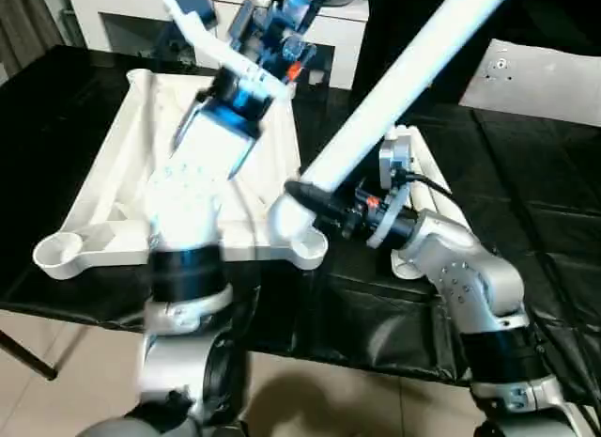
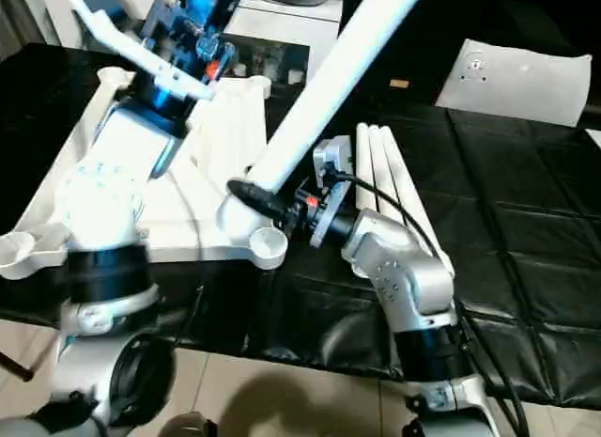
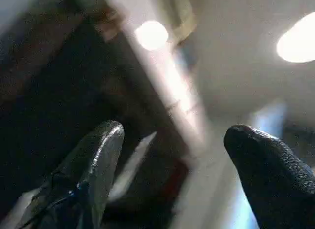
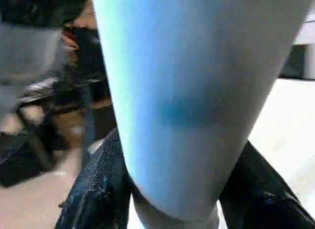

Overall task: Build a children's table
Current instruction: Pick table leg

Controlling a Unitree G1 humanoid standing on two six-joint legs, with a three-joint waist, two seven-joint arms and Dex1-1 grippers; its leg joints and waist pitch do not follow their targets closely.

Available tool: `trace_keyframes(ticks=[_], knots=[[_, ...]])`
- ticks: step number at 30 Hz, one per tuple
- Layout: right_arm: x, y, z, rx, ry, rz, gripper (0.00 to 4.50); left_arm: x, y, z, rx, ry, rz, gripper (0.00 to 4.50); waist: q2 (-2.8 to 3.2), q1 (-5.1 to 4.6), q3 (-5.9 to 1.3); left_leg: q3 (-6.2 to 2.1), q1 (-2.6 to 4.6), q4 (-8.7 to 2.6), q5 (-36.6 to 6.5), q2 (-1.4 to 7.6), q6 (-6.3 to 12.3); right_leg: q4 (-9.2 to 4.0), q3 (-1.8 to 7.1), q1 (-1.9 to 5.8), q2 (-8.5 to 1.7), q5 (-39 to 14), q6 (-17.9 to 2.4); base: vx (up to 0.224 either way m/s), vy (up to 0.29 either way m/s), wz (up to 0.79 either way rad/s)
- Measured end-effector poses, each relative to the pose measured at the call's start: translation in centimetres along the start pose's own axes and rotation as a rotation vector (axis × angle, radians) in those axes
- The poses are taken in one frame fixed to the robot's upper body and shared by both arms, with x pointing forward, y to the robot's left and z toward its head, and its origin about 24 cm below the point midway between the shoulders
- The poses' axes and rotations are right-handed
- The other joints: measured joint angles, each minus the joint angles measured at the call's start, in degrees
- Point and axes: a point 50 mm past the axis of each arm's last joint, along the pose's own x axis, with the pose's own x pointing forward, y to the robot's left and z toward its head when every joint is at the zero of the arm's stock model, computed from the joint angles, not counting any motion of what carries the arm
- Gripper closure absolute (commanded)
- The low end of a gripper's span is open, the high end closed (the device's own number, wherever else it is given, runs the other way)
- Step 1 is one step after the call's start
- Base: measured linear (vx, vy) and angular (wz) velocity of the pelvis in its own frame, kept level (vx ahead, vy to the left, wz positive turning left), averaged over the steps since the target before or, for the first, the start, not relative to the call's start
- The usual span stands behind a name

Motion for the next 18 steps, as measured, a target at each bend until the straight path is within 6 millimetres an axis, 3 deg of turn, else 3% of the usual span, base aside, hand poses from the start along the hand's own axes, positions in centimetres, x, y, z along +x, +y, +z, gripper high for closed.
trace_keyframes(ticks=[6,14,18], knots=[[-0.4,-0.5,-0.6,-0.106,0.077,-0.085,2.6,-2.0,3.1,-1.1,0.31,0.219,0.229,0.7,0.09,-0.61,0.03,-0.05,0.04,-0.03,0.1,0.06,-0.17,0.0,0.01,-0.01,0.09,0.13,0.2,0.0,0.0,0.0],[0.1,-0.2,-1.2,-0.163,0.123,-0.104,2.6,-1.4,1.1,-3.5,0.445,0.355,0.109,0.7,0.08,-0.77,0.03,0.02,0.0,-0.04,0.1,0.04,-0.16,-0.02,0.03,-0.05,0.04,0.14,0.19,0.0,0.0,0.0],[0.1,-0.4,-1.2,-0.186,0.125,-0.114,2.6,-1.4,0.2,-3.4,0.492,0.364,0.058,0.7,0.08,-0.87,0.03,0.02,0.04,-0.04,0.1,0.05,-0.17,0.03,0.05,-0.05,0.06,0.14,0.19,0.0,0.0,0.0]])
